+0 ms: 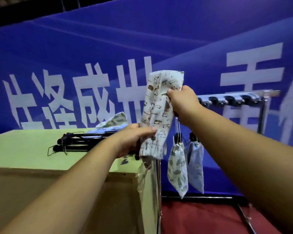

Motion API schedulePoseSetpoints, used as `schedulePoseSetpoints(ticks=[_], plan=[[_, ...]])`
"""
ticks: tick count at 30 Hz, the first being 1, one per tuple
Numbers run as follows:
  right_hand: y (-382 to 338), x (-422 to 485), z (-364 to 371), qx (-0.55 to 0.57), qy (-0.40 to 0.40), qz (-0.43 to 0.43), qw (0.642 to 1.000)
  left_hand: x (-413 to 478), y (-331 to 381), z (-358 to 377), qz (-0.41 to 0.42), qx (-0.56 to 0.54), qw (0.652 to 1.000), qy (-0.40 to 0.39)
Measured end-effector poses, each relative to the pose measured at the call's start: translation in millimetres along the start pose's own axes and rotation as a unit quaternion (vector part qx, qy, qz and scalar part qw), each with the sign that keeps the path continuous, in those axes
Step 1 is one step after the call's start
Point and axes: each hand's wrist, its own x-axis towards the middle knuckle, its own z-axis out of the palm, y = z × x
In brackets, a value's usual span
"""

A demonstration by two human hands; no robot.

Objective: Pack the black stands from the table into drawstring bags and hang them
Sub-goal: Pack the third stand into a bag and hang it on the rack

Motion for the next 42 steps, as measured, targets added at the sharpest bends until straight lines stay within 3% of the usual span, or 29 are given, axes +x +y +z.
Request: schedulePoseSetpoints(ticks=[4, 11, 19, 25, 30, 33, 37, 42], plan=[[41.7, -31.5, -32.2, 0.037, -0.043, 0.109, 0.992, -3.8, -35.3, 44.6, -0.008, -0.089, 0.996, 0.004], [142.6, -113.1, -62.1, -0.074, -0.132, 0.208, 0.966, -4.9, -85.6, 108.4, -0.056, -0.116, 0.990, 0.057], [217.5, -161.0, -67.8, -0.066, -0.143, 0.229, 0.961, -23.6, -136.2, 119.2, -0.191, -0.096, 0.974, -0.078], [275.1, -173.6, -66.4, -0.044, -0.072, 0.268, 0.960, -40.5, -178.3, 121.9, -0.137, -0.137, 0.974, -0.115], [326.4, -171.4, -66.0, 0.040, 0.022, 0.302, 0.952, -19.2, -235.3, 125.2, -0.235, -0.159, 0.957, 0.068], [354.0, -175.4, -66.0, 0.100, 0.027, 0.365, 0.925, -5.5, -281.5, 126.9, -0.259, -0.193, 0.938, 0.123], [379.3, -173.3, -58.3, 0.121, 0.026, 0.438, 0.890, 5.0, -322.8, 134.4, -0.272, -0.213, 0.935, 0.081], [394.7, -145.5, -46.7, 0.119, 0.012, 0.437, 0.892, 24.7, -314.1, 138.9, -0.254, -0.185, 0.949, 0.021]])
